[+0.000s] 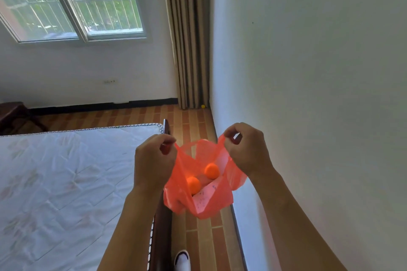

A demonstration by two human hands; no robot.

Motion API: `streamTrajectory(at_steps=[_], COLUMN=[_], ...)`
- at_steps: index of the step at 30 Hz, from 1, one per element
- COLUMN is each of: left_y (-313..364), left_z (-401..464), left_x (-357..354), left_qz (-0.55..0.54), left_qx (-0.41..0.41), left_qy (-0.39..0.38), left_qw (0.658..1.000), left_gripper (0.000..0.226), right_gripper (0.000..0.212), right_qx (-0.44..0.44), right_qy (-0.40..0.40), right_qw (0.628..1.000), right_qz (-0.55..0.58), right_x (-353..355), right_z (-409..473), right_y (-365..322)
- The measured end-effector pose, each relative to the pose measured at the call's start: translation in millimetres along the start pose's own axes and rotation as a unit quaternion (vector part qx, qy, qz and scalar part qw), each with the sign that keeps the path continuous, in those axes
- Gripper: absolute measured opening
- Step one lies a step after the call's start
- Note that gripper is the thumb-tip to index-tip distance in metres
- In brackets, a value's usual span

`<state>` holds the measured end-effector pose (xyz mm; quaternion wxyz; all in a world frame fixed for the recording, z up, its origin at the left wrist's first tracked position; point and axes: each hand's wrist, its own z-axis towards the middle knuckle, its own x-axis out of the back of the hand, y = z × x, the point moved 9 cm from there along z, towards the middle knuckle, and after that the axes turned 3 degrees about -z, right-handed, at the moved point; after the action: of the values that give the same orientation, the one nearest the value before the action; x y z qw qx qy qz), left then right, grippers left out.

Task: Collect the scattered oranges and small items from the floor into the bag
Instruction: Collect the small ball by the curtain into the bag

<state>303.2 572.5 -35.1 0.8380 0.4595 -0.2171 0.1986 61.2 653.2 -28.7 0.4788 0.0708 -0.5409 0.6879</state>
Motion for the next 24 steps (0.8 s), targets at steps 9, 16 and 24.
streamTrajectory(at_steps=[9,16,24], left_y=[-59,-106,-143], left_z=[105,188,244], left_x=[-53,-79,-92], left_qz=[-0.055,-0.091,-0.121], left_qx=[-0.004,0.000,-0.020], left_qy=[-0.030,-0.074,-0.087], left_qw=[0.998,0.993,0.989], left_gripper=[0.017,0.023,0.020], right_gripper=[0.015,0.015,0.015], right_qx=[-0.046,-0.073,-0.097], right_qy=[-0.006,-0.008,0.009], right_qw=[0.997,0.991,0.985], right_qz=[-0.067,-0.112,-0.142], right_x=[-55,-98,-125], right_z=[83,156,211], right_y=[20,15,12])
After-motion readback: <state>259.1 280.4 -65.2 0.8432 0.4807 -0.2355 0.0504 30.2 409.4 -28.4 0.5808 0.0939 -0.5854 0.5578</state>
